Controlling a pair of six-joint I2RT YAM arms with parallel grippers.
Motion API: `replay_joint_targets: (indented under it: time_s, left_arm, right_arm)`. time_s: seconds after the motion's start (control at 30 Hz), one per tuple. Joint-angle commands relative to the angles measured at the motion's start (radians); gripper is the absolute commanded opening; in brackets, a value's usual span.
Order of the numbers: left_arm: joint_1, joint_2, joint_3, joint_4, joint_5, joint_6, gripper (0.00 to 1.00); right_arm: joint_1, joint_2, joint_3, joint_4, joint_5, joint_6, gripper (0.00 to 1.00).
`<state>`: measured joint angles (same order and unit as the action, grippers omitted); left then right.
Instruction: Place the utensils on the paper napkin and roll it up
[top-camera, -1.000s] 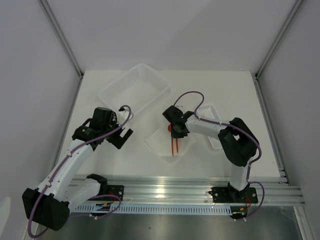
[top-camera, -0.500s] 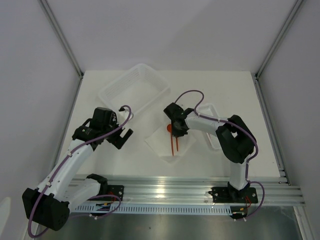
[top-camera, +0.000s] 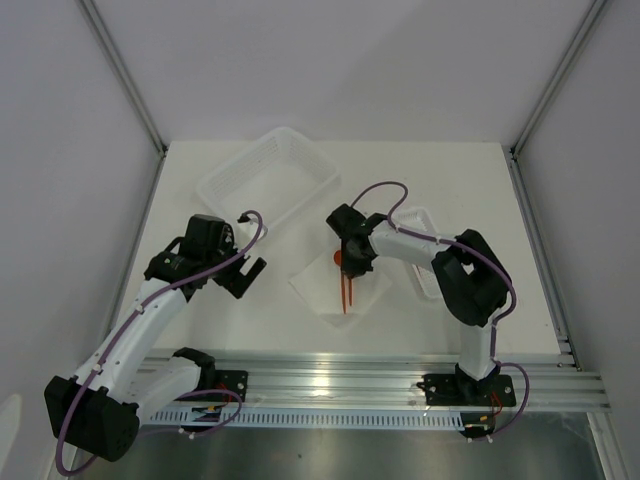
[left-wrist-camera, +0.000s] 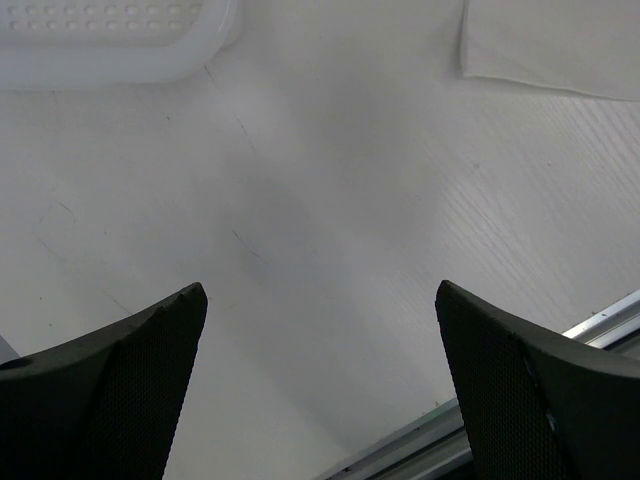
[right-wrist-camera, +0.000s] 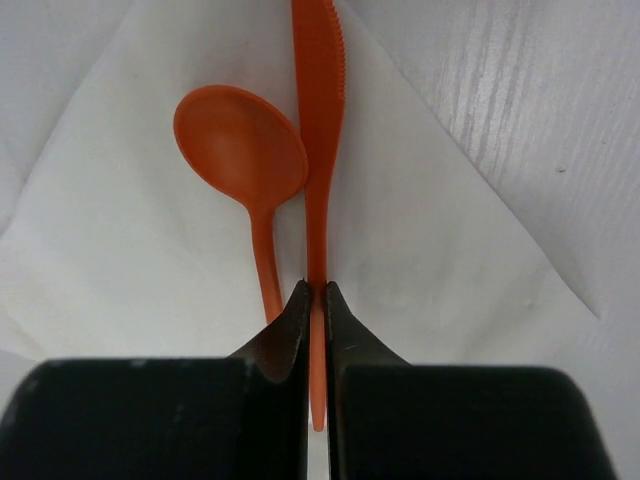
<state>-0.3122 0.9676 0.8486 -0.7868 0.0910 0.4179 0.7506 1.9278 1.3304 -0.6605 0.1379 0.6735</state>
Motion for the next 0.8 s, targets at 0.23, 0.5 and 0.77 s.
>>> replay_joint_targets:
  time_s: [0.23,0.5,0.77]
  left_arm:
    - [-0.005,-0.009,0.004,0.023,0.027,-0.011,0.99]
    - [-0.005,-0.009,0.000,0.024,0.029,-0.008,1.00]
    - [-0.005,-0.010,-0.003,0.024,0.029,-0.008,0.99]
  right_arm:
    - [0.007,-0.016,0.047,-0.070,0.054,0.090,0.00]
    - [0.044,-0.036,0.019,-0.054,0.081,0.141,0.00]
    - [0.052,-0.029,0.013,-0.068,0.104,0.110,0.00]
